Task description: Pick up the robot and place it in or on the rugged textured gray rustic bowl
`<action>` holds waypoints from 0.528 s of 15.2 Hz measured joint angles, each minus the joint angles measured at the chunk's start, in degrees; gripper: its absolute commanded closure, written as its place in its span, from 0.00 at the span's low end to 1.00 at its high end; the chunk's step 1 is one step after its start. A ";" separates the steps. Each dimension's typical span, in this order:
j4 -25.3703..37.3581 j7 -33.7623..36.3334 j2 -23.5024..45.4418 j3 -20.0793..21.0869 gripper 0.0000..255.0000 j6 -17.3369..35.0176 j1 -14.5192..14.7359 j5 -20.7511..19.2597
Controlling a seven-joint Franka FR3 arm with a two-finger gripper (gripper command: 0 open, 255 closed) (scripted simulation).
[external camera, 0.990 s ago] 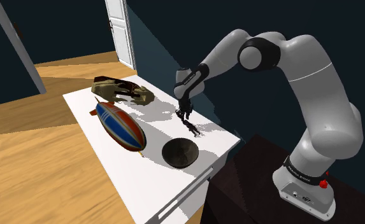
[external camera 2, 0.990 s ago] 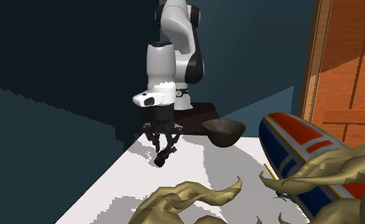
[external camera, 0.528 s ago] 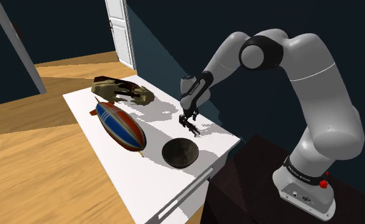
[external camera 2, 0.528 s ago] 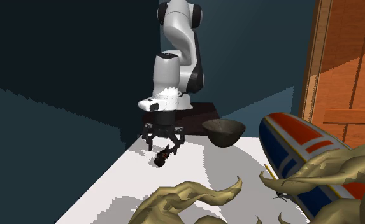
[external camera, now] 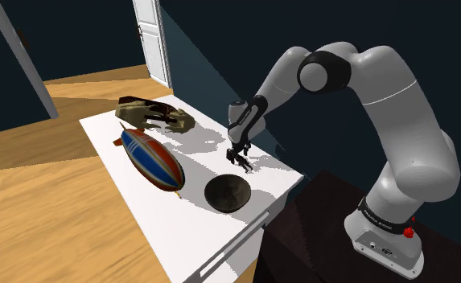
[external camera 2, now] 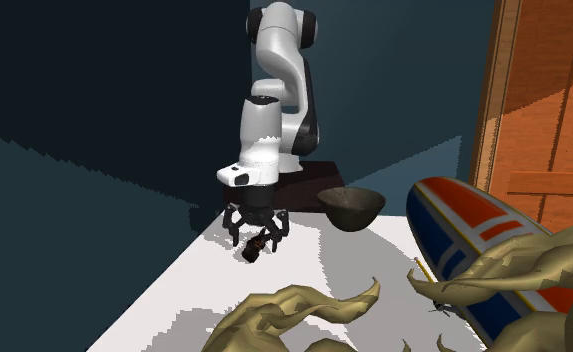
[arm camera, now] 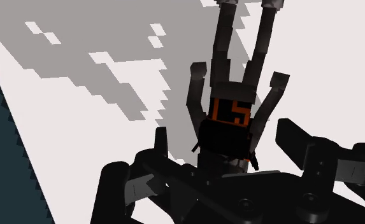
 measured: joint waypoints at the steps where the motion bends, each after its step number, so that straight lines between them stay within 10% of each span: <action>1: 0.01 -0.01 0.02 0.00 0.00 0.01 -0.01 0.00; 2: 0.01 -0.01 0.02 0.00 0.00 0.02 -0.01 0.00; 3: 0.01 -0.01 0.02 0.00 1.00 0.02 -0.01 0.00; 8: 0.01 -0.01 0.03 0.00 1.00 0.02 -0.01 0.00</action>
